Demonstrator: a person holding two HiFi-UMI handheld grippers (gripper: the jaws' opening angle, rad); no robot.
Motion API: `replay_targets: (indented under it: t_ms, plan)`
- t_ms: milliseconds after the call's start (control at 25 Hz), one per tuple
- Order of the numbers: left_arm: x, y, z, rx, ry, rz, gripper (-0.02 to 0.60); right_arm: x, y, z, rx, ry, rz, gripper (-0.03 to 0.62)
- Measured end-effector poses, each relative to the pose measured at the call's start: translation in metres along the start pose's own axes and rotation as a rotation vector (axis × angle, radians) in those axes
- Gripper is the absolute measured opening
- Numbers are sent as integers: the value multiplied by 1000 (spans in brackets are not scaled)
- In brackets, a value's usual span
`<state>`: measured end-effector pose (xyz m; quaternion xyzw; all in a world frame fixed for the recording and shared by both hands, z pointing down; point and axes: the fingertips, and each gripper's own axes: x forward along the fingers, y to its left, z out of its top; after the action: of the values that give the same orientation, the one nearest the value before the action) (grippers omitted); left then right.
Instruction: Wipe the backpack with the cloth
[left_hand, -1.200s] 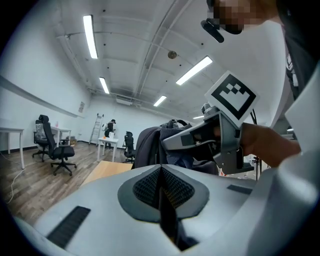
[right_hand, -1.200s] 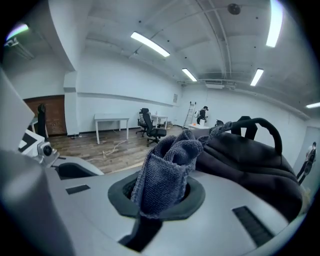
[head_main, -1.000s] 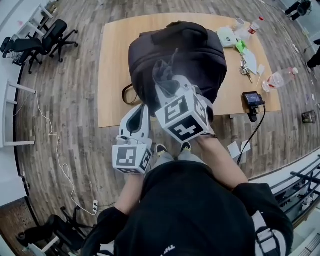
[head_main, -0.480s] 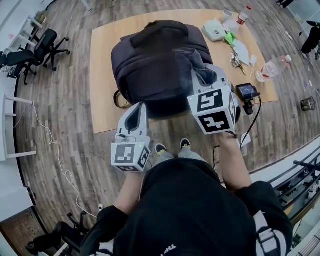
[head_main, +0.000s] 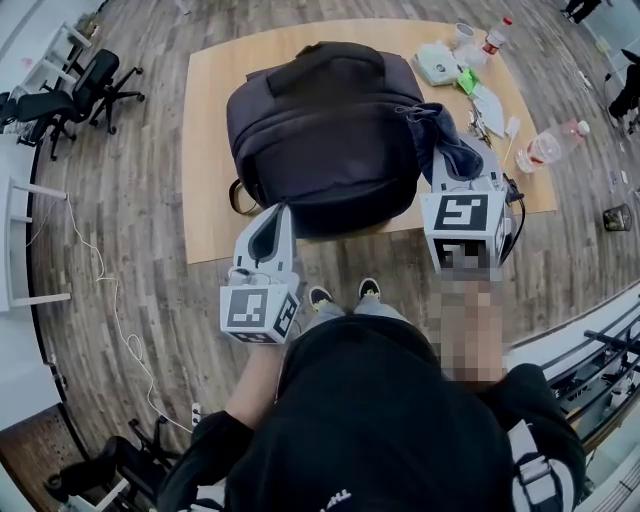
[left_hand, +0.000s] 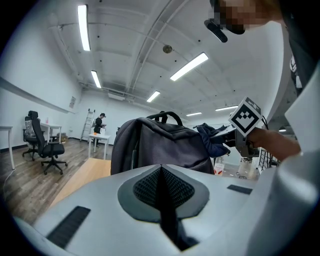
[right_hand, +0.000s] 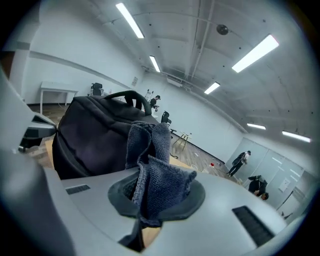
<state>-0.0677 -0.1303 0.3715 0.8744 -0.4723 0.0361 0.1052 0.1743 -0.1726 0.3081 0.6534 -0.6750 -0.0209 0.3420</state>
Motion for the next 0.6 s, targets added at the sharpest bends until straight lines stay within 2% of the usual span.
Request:
replay_targets:
  t_ms: [120,200,280,360,400,520,600]
  plan:
    - [-1,1,-2,-2,2,9,17,1,13,7,-60,7,-5,40]
    - [-3,2,-3,-4,2,15,17,0,21,12,-57,0,33,40]
    - [-6,4,-3,-1,4,23,17,2,41,17,-34,-1,143,40]
    - [-8,7,-4,-2,5,35,17,9,82,21,-8,18,325,40]
    - [-9,9,-5,-2,5,42,17,15,101,23,-20,29,384,40]
    - [-15,11,-4,-1,-2,60,17,24,142,36,-97,24,462,40]
    - [-23,16,-2,-2,-12,81,15,15,178,59,-52,-20,609,40]
